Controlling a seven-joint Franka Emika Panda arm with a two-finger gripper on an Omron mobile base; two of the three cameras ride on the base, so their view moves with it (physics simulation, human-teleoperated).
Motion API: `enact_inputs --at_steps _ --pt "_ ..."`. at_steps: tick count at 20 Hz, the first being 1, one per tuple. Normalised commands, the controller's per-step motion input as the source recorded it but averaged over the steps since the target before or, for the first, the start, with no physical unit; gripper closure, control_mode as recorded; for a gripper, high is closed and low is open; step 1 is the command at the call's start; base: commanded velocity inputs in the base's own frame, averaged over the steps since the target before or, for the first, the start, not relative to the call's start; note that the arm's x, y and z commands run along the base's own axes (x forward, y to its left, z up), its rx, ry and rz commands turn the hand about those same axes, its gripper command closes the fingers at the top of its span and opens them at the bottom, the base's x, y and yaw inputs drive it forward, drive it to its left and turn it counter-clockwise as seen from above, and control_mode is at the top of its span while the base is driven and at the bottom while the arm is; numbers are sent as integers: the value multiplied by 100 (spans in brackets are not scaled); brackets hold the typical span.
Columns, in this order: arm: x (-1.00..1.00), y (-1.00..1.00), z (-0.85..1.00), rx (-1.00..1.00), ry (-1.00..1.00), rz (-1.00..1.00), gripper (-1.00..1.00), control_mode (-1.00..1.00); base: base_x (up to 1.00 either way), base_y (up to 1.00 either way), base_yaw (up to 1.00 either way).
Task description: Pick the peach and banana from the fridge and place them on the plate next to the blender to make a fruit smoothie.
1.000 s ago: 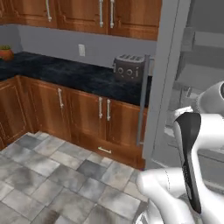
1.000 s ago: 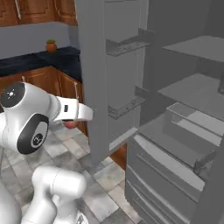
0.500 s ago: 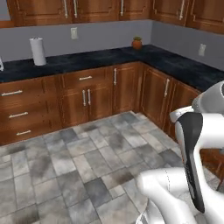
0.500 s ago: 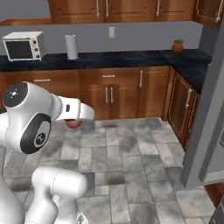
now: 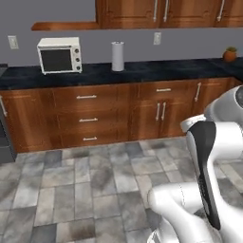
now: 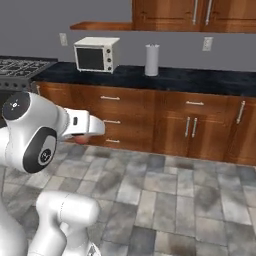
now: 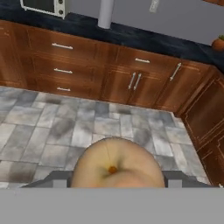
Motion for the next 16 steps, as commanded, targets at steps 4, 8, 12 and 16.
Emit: enact_inputs --at_steps 4,8,12,16 --pt "0 0 0 0 0 0 100 100 100 32 26" --pt "0 0 0 0 0 0 100 100 100 51 32" --pt "0 0 0 0 0 0 100 100 91 60 54" --pt "0 0 0 0 0 0 100 100 52 39 75"
